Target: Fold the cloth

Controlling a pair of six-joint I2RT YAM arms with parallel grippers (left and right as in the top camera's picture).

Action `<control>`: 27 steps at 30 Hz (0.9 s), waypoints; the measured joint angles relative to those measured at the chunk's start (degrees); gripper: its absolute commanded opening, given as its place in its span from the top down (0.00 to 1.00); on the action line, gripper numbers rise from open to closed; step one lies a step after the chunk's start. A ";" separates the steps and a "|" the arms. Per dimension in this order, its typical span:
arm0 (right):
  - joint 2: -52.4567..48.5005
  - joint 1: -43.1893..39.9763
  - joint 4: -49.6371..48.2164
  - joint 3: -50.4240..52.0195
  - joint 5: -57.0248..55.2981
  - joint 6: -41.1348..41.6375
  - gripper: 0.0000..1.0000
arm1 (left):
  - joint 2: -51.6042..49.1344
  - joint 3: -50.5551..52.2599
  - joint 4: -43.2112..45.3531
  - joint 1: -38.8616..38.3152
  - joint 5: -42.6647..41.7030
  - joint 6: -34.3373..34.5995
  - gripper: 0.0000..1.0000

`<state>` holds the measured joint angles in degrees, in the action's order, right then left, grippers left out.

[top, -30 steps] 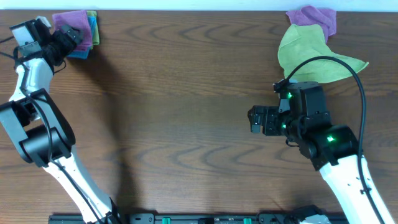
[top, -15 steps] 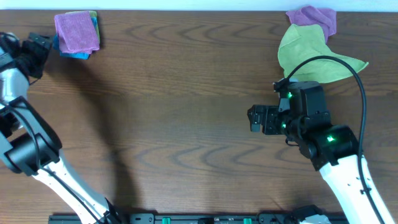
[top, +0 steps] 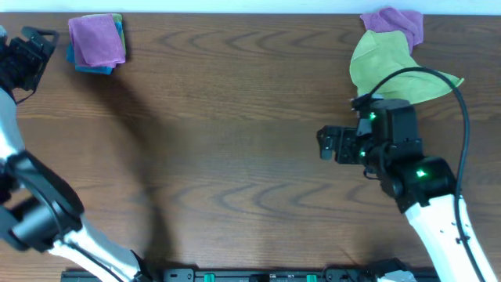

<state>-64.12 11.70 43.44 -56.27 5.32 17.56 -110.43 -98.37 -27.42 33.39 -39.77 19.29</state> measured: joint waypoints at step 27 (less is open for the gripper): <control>22.23 -5.60 13.99 -5.70 -1.51 -13.55 0.01 | 50.73 11.32 -32.28 -37.20 31.80 -17.79 0.04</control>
<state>-41.89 6.11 57.43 -61.98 3.81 4.01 -59.70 -87.05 -59.70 -3.81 -7.97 1.50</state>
